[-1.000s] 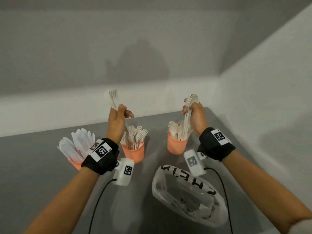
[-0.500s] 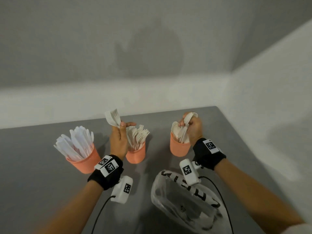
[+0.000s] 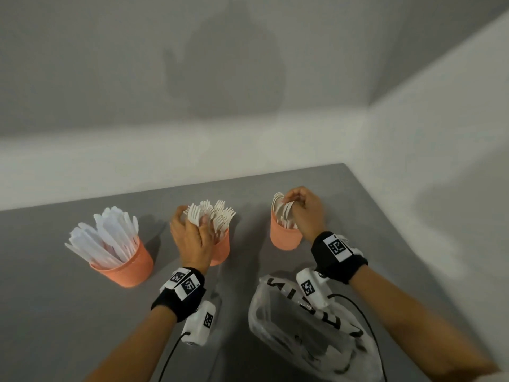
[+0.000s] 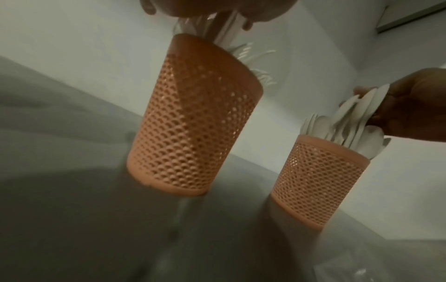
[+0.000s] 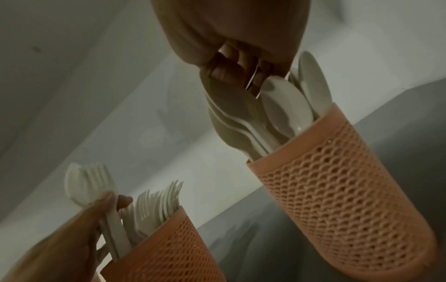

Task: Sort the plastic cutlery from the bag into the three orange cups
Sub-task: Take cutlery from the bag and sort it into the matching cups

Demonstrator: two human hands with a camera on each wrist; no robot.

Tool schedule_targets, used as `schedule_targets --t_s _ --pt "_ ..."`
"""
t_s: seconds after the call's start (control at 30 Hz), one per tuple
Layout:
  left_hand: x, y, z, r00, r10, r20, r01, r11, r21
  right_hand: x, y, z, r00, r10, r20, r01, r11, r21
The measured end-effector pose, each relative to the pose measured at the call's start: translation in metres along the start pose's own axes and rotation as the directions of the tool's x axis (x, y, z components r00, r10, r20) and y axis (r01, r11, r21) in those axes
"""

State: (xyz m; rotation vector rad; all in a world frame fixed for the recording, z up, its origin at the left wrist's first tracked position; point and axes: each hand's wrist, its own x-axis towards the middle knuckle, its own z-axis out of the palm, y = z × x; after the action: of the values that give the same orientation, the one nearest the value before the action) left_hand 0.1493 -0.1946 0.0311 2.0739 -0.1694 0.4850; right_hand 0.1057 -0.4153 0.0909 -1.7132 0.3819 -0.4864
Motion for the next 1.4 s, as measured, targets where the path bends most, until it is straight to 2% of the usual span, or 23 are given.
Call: schedule_targets --t_s 0.1,0.2,0.27,0.37,0.4,0.47,0.53,0.63,0.7,0.73,0.83,0.97,1.07,1.2,1.4 --pt "-0.004 -0.002 0.0 0.999 -0.036 0.035 0.038 0.998 -0.056 -0.004 -0.004 -0.001 0.999 -0.039 0.016 0.041 0.992 -0.117" --pt "-0.003 0.001 -0.004 0.999 -0.026 0.042 0.03 0.993 -0.112 -0.008 -0.006 0.0 0.986 -0.157 0.061 0.167 0.95 -0.265" --pt "0.002 0.003 -0.007 0.999 0.005 0.054 0.002 0.993 -0.121 -0.008 -0.006 0.002 0.973 -0.21 0.093 0.229 0.916 -0.329" --pt "0.007 0.005 -0.011 0.989 0.109 0.1 -0.102 0.992 -0.075 -0.007 -0.007 0.007 0.953 -0.268 0.142 0.303 0.862 -0.407" --pt "0.008 0.007 -0.013 0.983 0.139 0.121 -0.133 0.99 -0.053 -0.007 -0.008 0.009 0.934 -0.314 0.172 0.358 0.816 -0.453" --pt "0.011 0.012 -0.018 0.969 0.187 0.161 -0.193 0.981 0.017 -0.006 -0.007 0.015 0.882 -0.379 0.28 0.47 0.664 -0.581" --pt "0.016 0.015 -0.021 0.944 0.249 0.216 -0.279 0.952 0.123 -0.003 -0.009 0.021 0.866 -0.296 0.403 0.499 0.541 -0.677" --pt "0.024 0.017 -0.021 0.87 0.319 0.377 -0.441 0.846 0.299 0.003 -0.014 0.028 0.835 -0.219 0.504 0.549 0.399 -0.735" --pt "0.028 0.021 -0.021 0.855 0.267 0.444 -0.448 0.812 0.374 0.008 -0.014 0.031 0.812 -0.185 0.553 0.583 0.303 -0.754" --pt "0.03 0.025 -0.022 0.86 0.232 0.455 -0.431 0.808 0.403 0.01 -0.013 0.03 0.818 -0.133 0.559 0.573 0.271 -0.774" --pt "0.03 0.027 -0.023 0.867 0.088 0.491 -0.348 0.812 0.469 0.014 -0.007 0.015 0.882 0.021 0.471 0.452 0.243 -0.858" --pt "0.02 0.024 -0.02 0.839 -0.051 0.542 -0.308 0.777 0.549 0.0 0.008 0.002 0.91 0.087 0.406 0.376 0.243 -0.894" --pt "0.02 0.031 -0.015 0.829 -0.084 0.553 -0.299 0.769 0.565 0.001 0.005 0.002 0.914 0.146 0.378 0.333 0.264 -0.905" --pt "0.017 0.033 -0.011 0.861 -0.056 0.505 -0.262 0.803 0.536 0.007 0.002 0.005 0.93 0.172 0.325 0.265 0.299 -0.917" --pt "0.014 0.036 -0.006 0.859 -0.085 0.505 -0.245 0.798 0.551 0.004 0.006 0.006 0.929 0.169 0.329 0.268 0.304 -0.914"
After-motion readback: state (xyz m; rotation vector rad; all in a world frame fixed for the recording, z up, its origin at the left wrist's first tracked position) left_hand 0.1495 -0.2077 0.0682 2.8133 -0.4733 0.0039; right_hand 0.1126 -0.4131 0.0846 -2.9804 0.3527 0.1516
